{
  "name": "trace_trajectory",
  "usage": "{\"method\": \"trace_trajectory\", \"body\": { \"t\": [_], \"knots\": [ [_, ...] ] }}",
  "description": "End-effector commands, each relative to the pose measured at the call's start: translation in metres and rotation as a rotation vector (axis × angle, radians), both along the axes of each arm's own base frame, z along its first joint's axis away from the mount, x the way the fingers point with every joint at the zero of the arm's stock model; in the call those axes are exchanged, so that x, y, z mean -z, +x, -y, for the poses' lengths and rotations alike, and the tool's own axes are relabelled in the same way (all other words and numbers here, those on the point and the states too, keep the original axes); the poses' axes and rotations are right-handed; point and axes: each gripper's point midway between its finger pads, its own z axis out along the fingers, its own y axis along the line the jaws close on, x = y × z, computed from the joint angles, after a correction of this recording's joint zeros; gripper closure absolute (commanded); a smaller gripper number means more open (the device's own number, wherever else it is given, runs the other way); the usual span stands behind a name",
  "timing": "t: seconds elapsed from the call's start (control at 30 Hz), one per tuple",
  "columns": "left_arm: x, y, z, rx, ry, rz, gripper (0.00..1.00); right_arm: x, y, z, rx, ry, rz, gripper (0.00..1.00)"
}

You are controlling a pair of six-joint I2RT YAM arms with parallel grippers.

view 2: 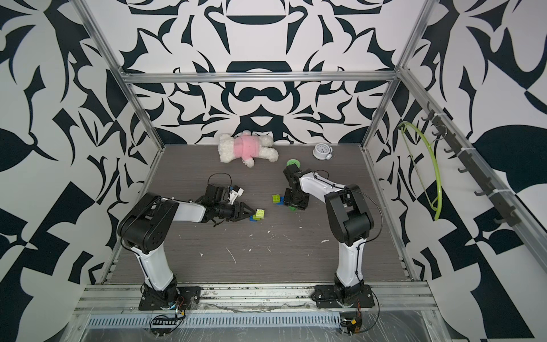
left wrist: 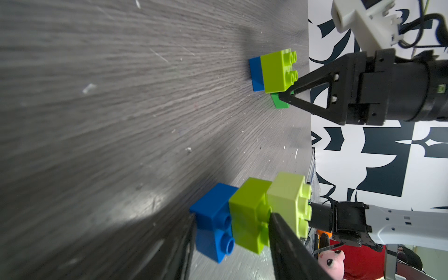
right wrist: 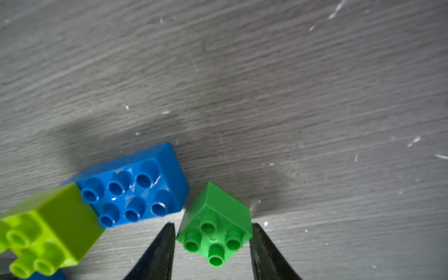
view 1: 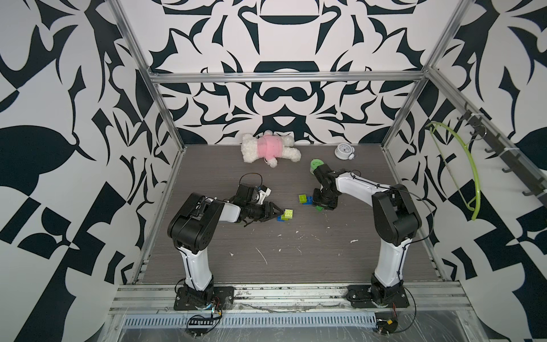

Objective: Assemble the letter y with lego
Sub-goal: Pick up the lego brick from the center of the board.

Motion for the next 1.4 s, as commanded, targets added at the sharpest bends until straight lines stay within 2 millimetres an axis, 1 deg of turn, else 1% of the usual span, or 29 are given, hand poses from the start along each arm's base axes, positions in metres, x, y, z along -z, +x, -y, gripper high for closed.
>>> {"method": "trace_trajectory", "body": {
  "t": [0.0,0.13,0.23,0.3,0.5,0.6,0.67,0.77,0.87,0.97,1.0,1.13,1.23,1.37],
  "knots": [
    [0.104,-0.063,-0.072,-0.130,0.402,-0.354,0.46,-0.016,0.013,-0.004,-0.006,0.002,0.050,0.48],
    [0.104,-0.063,-0.072,-0.130,0.402,-0.354,0.46,-0.014,0.018,-0.002,-0.012,-0.026,0.056,0.48],
    [0.104,-0.063,-0.072,-0.132,0.403,-0.355,0.46,-0.008,0.018,0.000,-0.020,-0.046,0.040,0.50],
    [0.104,-0.063,-0.073,-0.133,0.401,-0.356,0.46,-0.006,0.016,0.000,-0.027,-0.054,0.030,0.53],
    [0.105,-0.063,-0.073,-0.134,0.402,-0.358,0.46,-0.004,0.006,0.004,-0.056,-0.102,0.003,0.58],
    [0.105,-0.063,-0.073,-0.134,0.402,-0.359,0.46,-0.006,0.004,0.009,-0.066,-0.124,-0.001,0.65],
    [0.105,-0.063,-0.073,-0.133,0.401,-0.360,0.46,-0.011,0.003,0.011,-0.077,-0.137,0.007,0.70],
    [0.105,-0.063,-0.073,-0.133,0.402,-0.360,0.46,-0.024,0.008,0.012,-0.119,-0.145,0.045,0.74],
    [0.105,-0.063,-0.073,-0.132,0.401,-0.361,0.46,-0.041,0.015,0.009,-0.203,-0.149,0.098,0.75],
    [0.105,-0.063,-0.073,-0.132,0.401,-0.362,0.46,-0.054,0.022,0.002,-0.319,-0.142,0.134,0.76],
    [0.106,-0.063,-0.073,-0.133,0.402,-0.361,0.46,-0.056,0.024,-0.002,-0.366,-0.136,0.139,0.76],
    [0.105,-0.063,-0.073,-0.134,0.402,-0.360,0.46,-0.055,0.030,-0.004,-0.467,-0.160,0.119,0.77],
    [0.105,-0.063,-0.073,-0.133,0.402,-0.359,0.46,-0.051,0.026,0.011,-0.501,-0.233,0.077,0.76],
    [0.105,-0.063,-0.073,-0.133,0.403,-0.361,0.46,-0.042,0.018,0.029,-0.476,-0.205,0.030,0.76]
  ]
}}
